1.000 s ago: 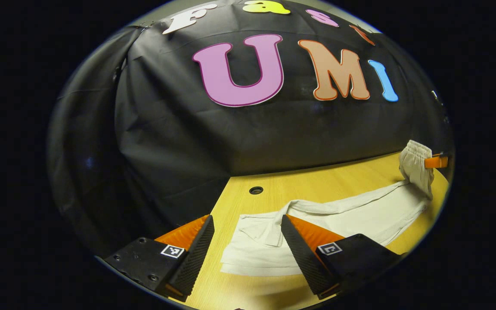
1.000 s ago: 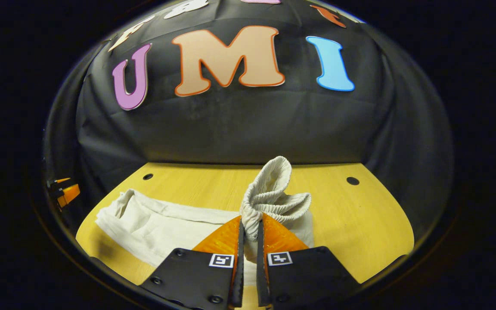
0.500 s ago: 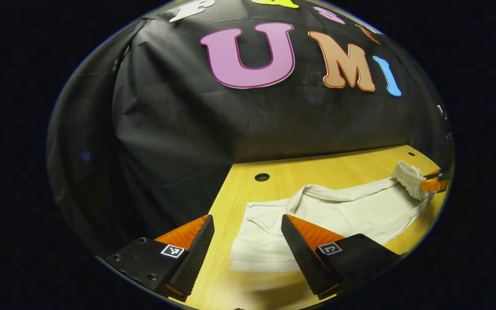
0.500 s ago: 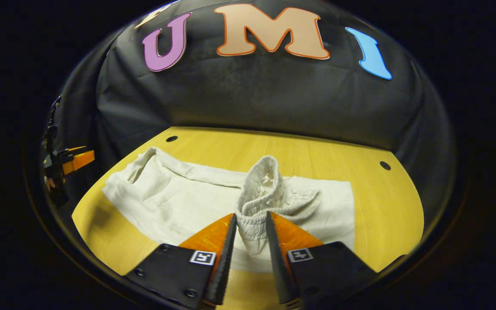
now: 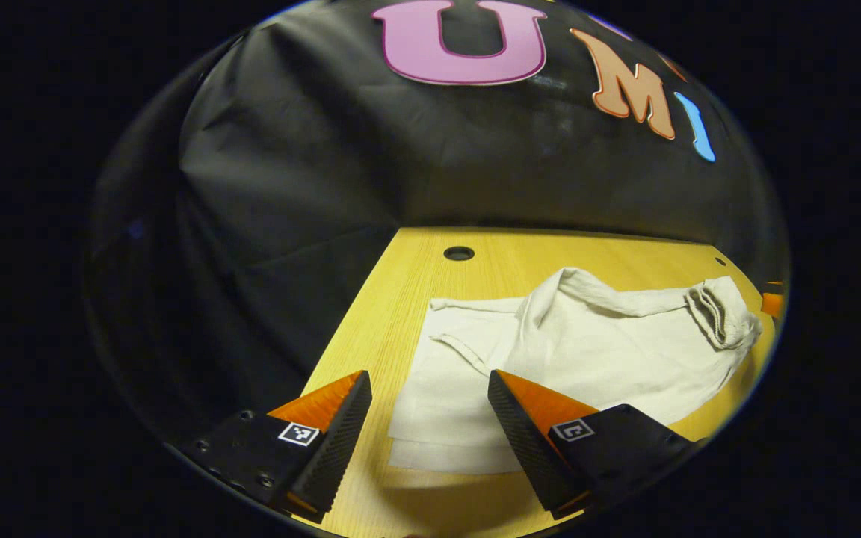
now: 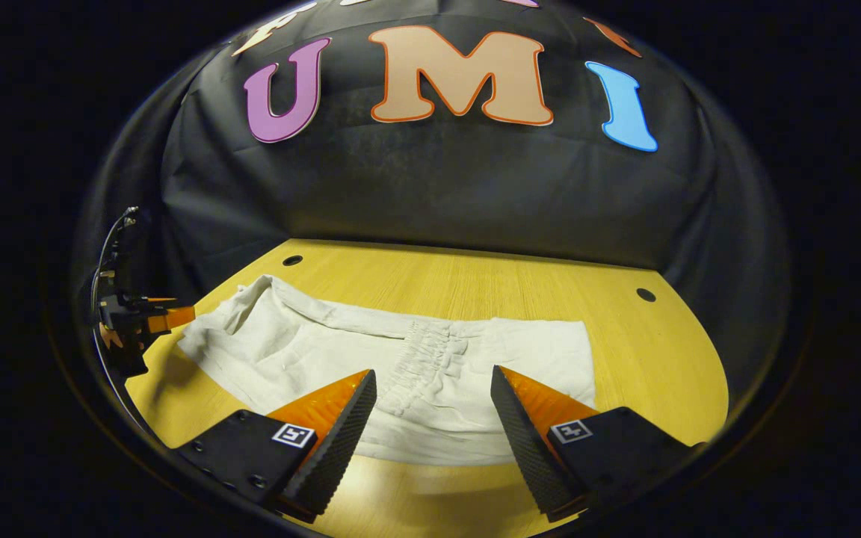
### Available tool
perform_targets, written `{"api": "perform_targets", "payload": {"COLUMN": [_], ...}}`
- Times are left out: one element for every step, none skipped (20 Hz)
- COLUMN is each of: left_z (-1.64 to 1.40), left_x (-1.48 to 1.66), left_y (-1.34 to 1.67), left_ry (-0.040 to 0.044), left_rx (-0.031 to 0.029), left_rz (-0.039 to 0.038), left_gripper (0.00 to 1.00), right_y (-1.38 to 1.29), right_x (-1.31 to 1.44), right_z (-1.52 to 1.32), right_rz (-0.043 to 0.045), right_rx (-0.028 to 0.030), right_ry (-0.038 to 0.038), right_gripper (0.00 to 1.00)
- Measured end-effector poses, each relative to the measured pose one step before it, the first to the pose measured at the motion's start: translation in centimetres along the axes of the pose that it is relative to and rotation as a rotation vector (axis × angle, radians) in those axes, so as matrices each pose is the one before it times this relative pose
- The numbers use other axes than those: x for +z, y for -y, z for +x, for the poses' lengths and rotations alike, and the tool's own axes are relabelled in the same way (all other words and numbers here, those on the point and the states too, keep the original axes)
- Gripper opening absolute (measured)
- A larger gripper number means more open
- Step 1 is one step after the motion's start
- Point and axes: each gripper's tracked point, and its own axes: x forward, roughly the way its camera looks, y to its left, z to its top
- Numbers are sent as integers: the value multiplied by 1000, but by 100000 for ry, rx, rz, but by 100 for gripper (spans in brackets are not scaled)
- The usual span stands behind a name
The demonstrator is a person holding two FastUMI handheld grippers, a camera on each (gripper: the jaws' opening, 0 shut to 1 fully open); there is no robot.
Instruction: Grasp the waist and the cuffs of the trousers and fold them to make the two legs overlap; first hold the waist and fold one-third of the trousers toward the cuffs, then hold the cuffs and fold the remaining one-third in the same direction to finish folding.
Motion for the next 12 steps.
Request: {"api": "perform_targets", "payload": {"left_z": [513,403,184,132,99,-7,79,-43,103,73,-206,248], "left_x": [-678,-565,-586,-223,-294,-190,-285,2,127,-208,-103,152], "left_y": [10,-69,-192,-160,20,-42,-106,30,57,115,-13,-35], "left_ry": [-2269,-1760,-1796,-1049,-661,-725,-1007,-365,415,-637,-898,134], "left_rx": [-858,-829,-207,-326,-206,-297,-5,83,-136,13,445,-672], "left_rz": [-1746,-1061,-614,-527,-322,-102,299,588,294,406,754,452], "left_gripper": [97,96,95,95,95,95,94,94,95,95,95,95], "right_y": [148,33,68,-82,-62,80,65,-121,-13,73,112,68], "right_x": [-179,-440,-136,-79,72,-31,159,100,189,104,77,26], "right_z": [-210,-17,-140,-321,-162,-150,-335,-143,-127,-129,-105,-199], "right_rz": [-739,-565,-290,410,747,412,273,35,-44,-90,-243,-150], "right_rx": [-1070,-944,-434,354,393,-230,54,182,160,-43,-162,279], "right_ry": [-171,-58,-57,303,407,-21,361,560,483,322,247,150], "right_gripper": [99,99,99,99,99,99,98,99,98,98,98,98]}}
